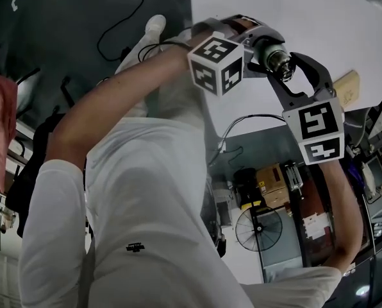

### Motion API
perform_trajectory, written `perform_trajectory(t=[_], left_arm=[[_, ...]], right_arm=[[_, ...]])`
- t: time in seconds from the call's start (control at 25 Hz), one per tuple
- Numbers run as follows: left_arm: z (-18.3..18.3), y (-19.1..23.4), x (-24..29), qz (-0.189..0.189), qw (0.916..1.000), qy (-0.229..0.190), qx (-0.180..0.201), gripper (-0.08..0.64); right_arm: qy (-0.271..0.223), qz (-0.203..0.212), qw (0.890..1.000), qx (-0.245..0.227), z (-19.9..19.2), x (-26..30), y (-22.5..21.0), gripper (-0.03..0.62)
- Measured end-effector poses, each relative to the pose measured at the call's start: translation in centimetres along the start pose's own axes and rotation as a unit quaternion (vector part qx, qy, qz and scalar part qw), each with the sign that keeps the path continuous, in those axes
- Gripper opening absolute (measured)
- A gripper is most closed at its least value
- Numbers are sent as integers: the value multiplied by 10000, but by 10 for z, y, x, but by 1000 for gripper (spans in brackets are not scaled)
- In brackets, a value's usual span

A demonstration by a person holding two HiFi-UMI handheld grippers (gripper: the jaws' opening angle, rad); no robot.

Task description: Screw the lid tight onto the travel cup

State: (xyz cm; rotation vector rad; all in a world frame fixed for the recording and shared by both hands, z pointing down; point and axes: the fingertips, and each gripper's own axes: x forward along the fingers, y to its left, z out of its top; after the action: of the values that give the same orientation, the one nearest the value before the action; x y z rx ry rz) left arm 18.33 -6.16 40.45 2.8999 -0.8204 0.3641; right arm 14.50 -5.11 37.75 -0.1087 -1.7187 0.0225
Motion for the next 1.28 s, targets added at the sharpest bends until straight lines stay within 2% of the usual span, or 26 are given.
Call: perform_trajectory(t=[0.08, 0.24, 0.36, 0.44, 0.52, 0.6, 0.72, 0.84, 0.96, 1.04, 1.12, 1.2, 1.28], left_arm=[[-2, -1, 0, 7, 10000, 62, -1, 336], [-2, -2, 0, 46, 9999, 83, -67, 336], [-1, 0, -1, 101, 9999, 84, -57, 336], [-1, 2, -2, 121, 9999, 97, -58, 336], [-2, 1, -1, 115, 9999, 86, -66, 336], [-2, 1, -1, 101, 9999, 62, -70, 336], [-1, 2, -2, 85, 9999, 40, -68, 336], [-2, 1, -3, 79, 9999, 38, -67, 336], [-4, -1, -3, 74, 9999, 41, -73, 336], [-3, -1, -2, 69, 9999, 44, -74, 336], [-2, -1, -2, 68, 9999, 40, -70, 336], [-3, -2, -5, 73, 9999, 35, -69, 336], [-5, -4, -8, 81, 9999, 35, -71, 336]], right_arm=[[-18, -82, 9989, 471, -1, 1, -1, 238], [0, 75, 9917, 1280, -3, 1, -5, 238], [-2, 54, 9771, 2126, -3, -1, -9, 238], [-54, 30, 9732, 2297, -3, -1, -11, 238], [-50, 0, 9804, 1971, -4, 0, -8, 241], [2, -26, 9891, 1473, -5, -1, -3, 296], [-54, -112, 9971, 755, 0, -13, 0, 307], [-157, -125, 9997, -107, 8, -25, 1, 307], [-154, 2, 9972, -732, 11, -31, 4, 306], [-118, 223, 9928, -1173, 10, -33, 7, 305], [-39, 405, 9824, -1822, 6, -33, 12, 305], [77, 431, 9644, -2607, 3, -30, 17, 305], [208, 374, 9395, -3398, -1, -26, 20, 305]])
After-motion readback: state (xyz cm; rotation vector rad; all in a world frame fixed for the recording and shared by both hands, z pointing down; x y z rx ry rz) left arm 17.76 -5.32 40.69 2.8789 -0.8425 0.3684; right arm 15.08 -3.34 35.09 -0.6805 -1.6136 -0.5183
